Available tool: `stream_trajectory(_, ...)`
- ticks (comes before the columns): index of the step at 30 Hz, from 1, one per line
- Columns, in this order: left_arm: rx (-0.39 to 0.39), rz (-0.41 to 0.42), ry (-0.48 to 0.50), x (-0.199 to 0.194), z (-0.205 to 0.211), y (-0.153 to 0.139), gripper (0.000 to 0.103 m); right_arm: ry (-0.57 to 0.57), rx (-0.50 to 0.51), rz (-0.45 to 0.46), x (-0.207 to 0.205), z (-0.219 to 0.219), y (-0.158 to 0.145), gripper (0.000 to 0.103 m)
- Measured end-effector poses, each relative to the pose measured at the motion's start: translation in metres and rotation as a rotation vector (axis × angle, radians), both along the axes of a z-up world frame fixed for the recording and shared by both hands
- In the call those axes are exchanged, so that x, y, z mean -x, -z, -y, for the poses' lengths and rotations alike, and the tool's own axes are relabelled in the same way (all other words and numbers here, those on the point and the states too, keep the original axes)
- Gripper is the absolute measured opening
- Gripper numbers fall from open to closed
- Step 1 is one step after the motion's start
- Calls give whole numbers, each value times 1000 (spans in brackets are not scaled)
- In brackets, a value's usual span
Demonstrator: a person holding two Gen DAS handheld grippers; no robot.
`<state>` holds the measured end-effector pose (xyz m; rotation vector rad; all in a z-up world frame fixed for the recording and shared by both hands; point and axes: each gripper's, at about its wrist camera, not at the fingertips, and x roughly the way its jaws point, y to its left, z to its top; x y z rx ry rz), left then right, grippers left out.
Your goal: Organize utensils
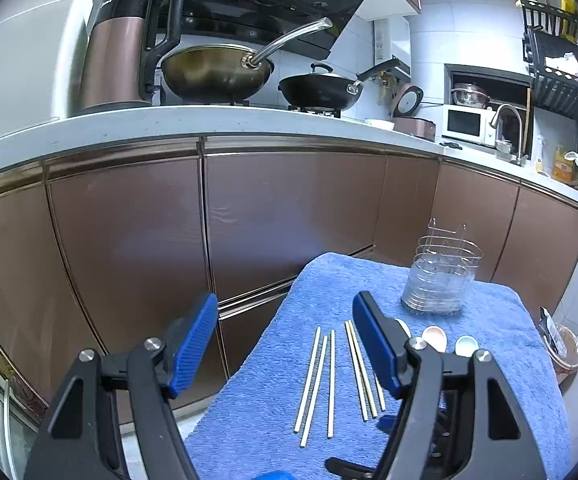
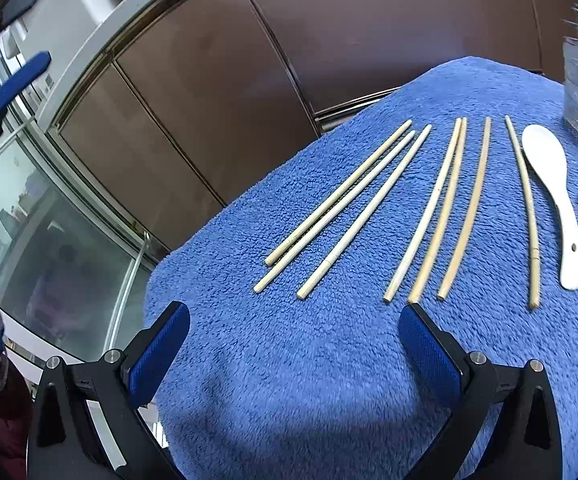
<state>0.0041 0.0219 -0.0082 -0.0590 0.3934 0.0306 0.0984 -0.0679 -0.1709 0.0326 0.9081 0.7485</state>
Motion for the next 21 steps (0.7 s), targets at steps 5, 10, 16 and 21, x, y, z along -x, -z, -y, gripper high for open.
stream_trajectory(5, -2, 21, 5, 7, 4, -6, 68, 70, -10, 74, 46, -25, -32, 103)
stream_trajectory(10, -6, 43, 29, 17, 15, -14, 68, 199, -3, 218, 53, 18, -82, 103)
stream_trajectory(16, -13, 74, 67, 32, 31, -28, 68, 402, 58, 441, 116, 41, -143, 103)
stream_trajectory(21, -23, 100, 86, 46, 43, -37, 68, 543, 98, 560, 140, 92, -164, 103)
